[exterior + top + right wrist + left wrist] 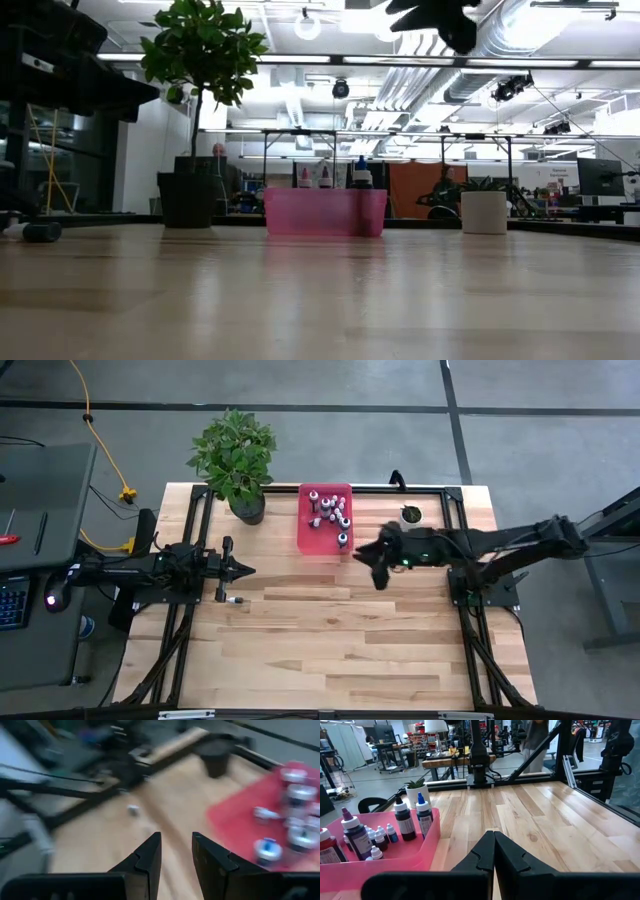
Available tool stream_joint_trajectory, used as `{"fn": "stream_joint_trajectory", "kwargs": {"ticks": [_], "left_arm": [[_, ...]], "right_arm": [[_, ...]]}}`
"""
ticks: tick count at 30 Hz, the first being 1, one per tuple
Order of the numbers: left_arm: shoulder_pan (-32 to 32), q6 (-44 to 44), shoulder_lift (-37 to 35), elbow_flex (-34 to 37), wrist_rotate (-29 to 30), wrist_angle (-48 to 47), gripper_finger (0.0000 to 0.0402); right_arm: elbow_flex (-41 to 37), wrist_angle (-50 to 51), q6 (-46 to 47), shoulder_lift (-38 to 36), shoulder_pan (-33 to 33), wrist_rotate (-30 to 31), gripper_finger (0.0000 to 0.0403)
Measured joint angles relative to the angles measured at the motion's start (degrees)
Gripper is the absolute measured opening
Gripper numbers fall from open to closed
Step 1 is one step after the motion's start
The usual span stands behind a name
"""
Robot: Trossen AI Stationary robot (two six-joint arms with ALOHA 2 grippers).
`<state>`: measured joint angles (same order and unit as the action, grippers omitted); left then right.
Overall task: Pick & Place food coloring
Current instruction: Put the black food coloring bottle into the pink bin
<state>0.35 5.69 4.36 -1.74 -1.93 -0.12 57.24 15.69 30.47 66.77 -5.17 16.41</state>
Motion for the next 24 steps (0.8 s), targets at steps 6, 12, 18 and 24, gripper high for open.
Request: {"fn": "stream_joint_trajectory", "kwargs": {"ticks": [6, 12, 18, 24], "left_arm": [[0.01, -0.02, 0.01, -0.01, 0.0, 0.0, 0.0], [0.0, -0.01, 0.0, -0.01, 0.0, 0.0, 0.0], [0.01, -0.01, 0.02, -0.02, 0.0, 0.0, 0.0], [0.01, -0.02, 0.02, -0.02, 0.0, 0.0, 0.0]], "right_arm": [[-21.15, -25.41, -1.83, -10.46, 0.31, -7.02, 0.0098], [-34.27, -38.75, -1.49, -19.53, 0.31, -7.15, 0.0098], [-42.77, -47.81, -3.54, -27.81, 0.31, -6.82, 0.0098], [-48.94, -49.67, -3.53, -35.51, 0.26, -7.84, 0.0098]]}}
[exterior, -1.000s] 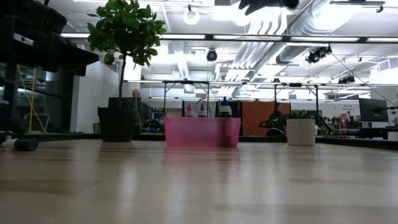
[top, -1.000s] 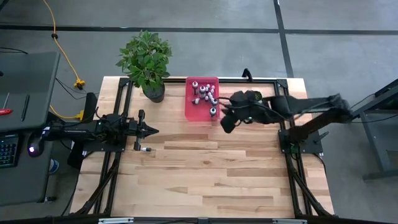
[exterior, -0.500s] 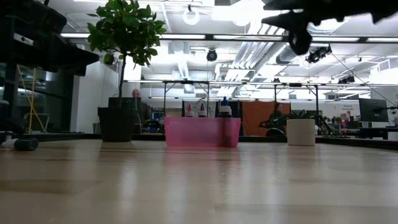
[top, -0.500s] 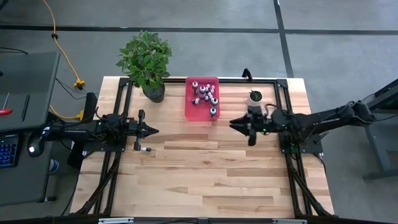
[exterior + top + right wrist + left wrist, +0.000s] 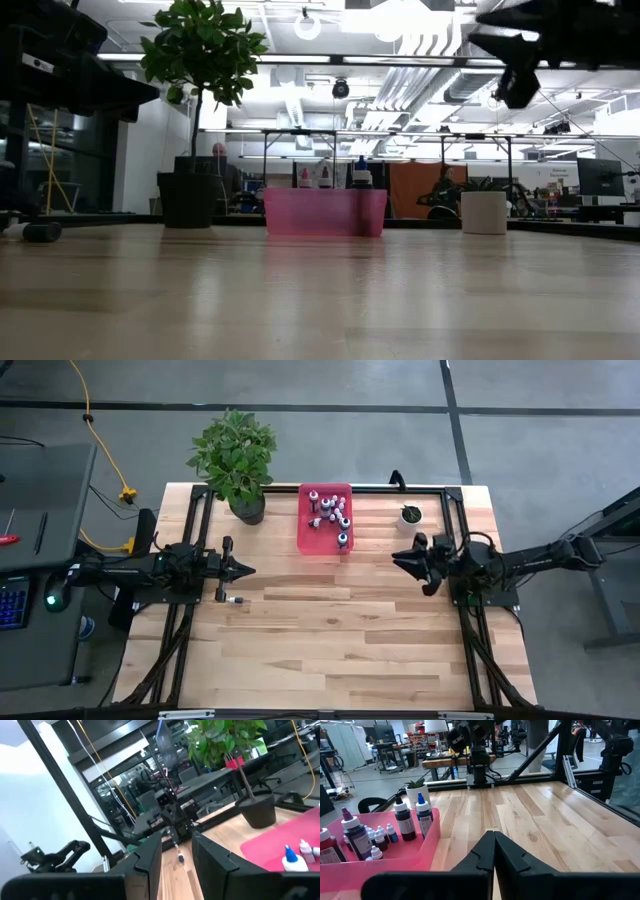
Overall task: Pick & Place food coloring
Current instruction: Put the black food coloring bottle into the pink bin
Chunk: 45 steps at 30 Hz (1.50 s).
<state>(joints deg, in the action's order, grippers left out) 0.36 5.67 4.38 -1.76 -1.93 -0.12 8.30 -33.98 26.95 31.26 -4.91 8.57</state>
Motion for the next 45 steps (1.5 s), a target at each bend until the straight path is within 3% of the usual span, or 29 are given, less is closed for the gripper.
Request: {"fn": "stream_joint_trajectory", "kwargs": {"ticks": [18, 27, 30, 38, 45], "left_arm": [[-0.01, 0.0, -0.02, 0.01, 0.0, 0.0, 0.0], [0.0, 0.02, 0.0, 0.0, 0.0, 0.0, 0.0], [-0.02, 0.02, -0.02, 0.02, 0.0, 0.0, 0.0], [-0.01, 0.02, -0.01, 0.02, 0.0, 0.0, 0.0], [-0.02, 0.0, 0.0, 0.0, 0.0, 0.0, 0.0]], "right_arm": [[-7.71, 3.52, 1.17, -13.81, 0.0, -1.41, 0.0098], [-7.72, 14.41, 1.07, -18.62, 0.02, 9.17, 0.0098], [-7.72, 18.78, 0.37, -21.22, 0.02, 8.73, 0.0099], [-7.74, 29.31, -15.32, -30.86, 0.02, 0.05, 0.0099], [-7.74, 31.45, -21.24, -30.96, -0.02, -1.86, 0.0099]]}}
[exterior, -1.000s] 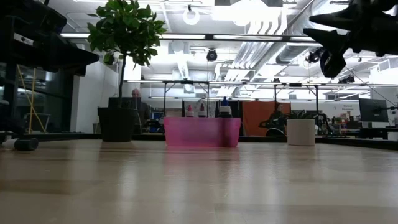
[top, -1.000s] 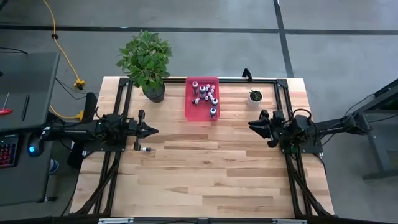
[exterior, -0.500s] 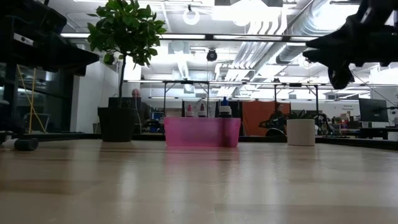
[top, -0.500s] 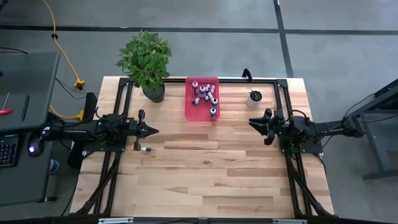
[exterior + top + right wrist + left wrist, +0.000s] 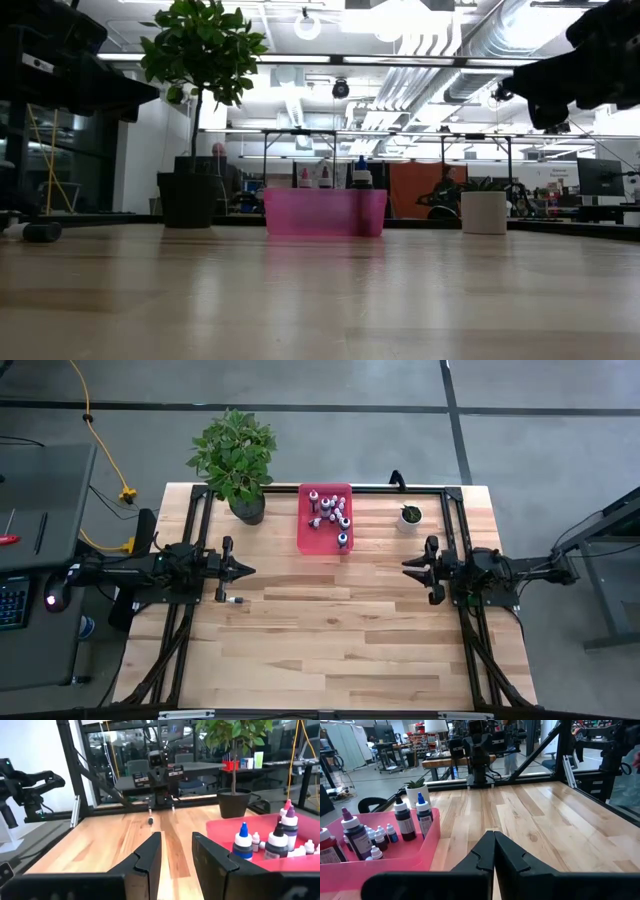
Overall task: Pick & Place food coloring
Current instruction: Put the black food coloring bottle into the pink bin
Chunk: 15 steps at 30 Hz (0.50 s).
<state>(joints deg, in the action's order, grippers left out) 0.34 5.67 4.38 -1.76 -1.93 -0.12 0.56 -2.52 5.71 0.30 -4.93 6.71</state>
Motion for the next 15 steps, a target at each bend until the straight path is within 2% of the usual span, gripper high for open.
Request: {"fn": "stream_joint_trajectory", "kwargs": {"ticks": [4, 10, 15], "left_arm": [[0.0, 0.01, -0.02, 0.02, 0.0, 0.0, 0.0], [0.0, 0.0, 0.0, 0.02, 0.0, 0.0, 0.0], [0.01, 0.0, 0.0, 0.02, 0.0, 0.0, 0.0]], "right_arm": [[0.0, 0.21, -0.8, 0.02, 0.0, -0.24, 0.0099], [-0.02, 1.22, -1.91, 1.07, 0.02, -4.78, 0.0099], [-0.02, 1.25, -0.12, 1.27, 0.02, -4.71, 0.0099]]}}
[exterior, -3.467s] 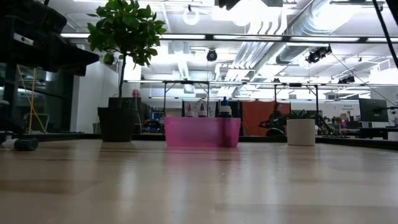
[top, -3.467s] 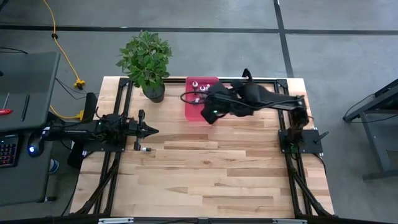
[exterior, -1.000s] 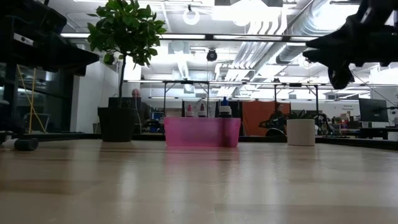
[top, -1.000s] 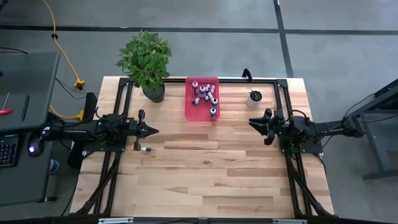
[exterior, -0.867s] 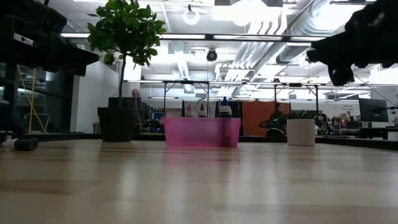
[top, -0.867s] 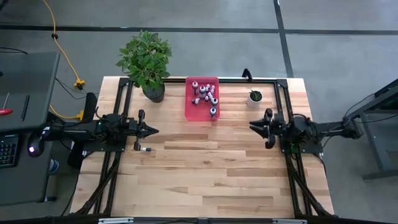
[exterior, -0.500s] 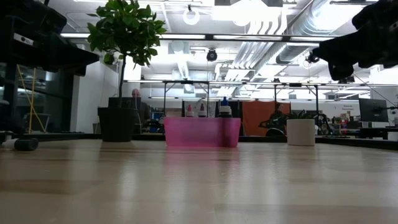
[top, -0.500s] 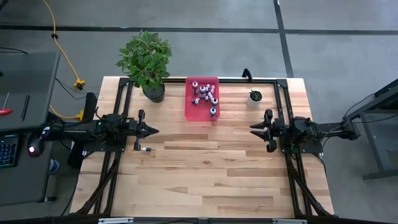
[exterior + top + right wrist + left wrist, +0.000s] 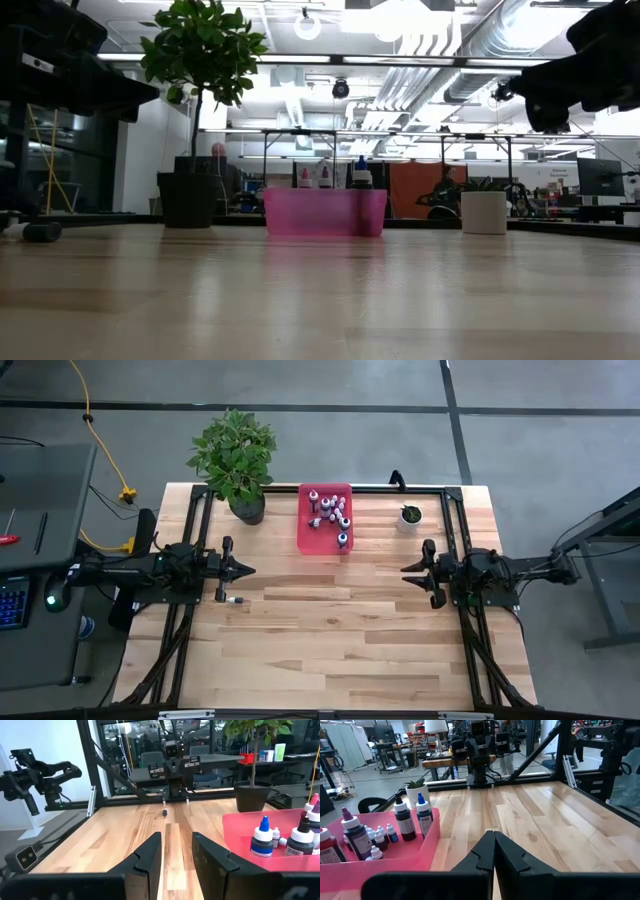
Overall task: Pick & Place food coloring
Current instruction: Put the black food coloring bottle into the pink bin
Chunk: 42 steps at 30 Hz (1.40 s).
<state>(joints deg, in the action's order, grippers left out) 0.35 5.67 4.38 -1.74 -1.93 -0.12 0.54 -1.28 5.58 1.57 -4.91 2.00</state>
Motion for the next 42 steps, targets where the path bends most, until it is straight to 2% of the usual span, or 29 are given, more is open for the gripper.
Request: {"fn": "stream_joint_trajectory", "kwargs": {"ticks": [42], "left_arm": [[0.01, 0.02, -0.02, 0.0, 0.0, 0.0, 0.0]], "right_arm": [[-0.04, -0.22, -0.07, 0.98, 0.0, 0.17, 0.0098]]}}
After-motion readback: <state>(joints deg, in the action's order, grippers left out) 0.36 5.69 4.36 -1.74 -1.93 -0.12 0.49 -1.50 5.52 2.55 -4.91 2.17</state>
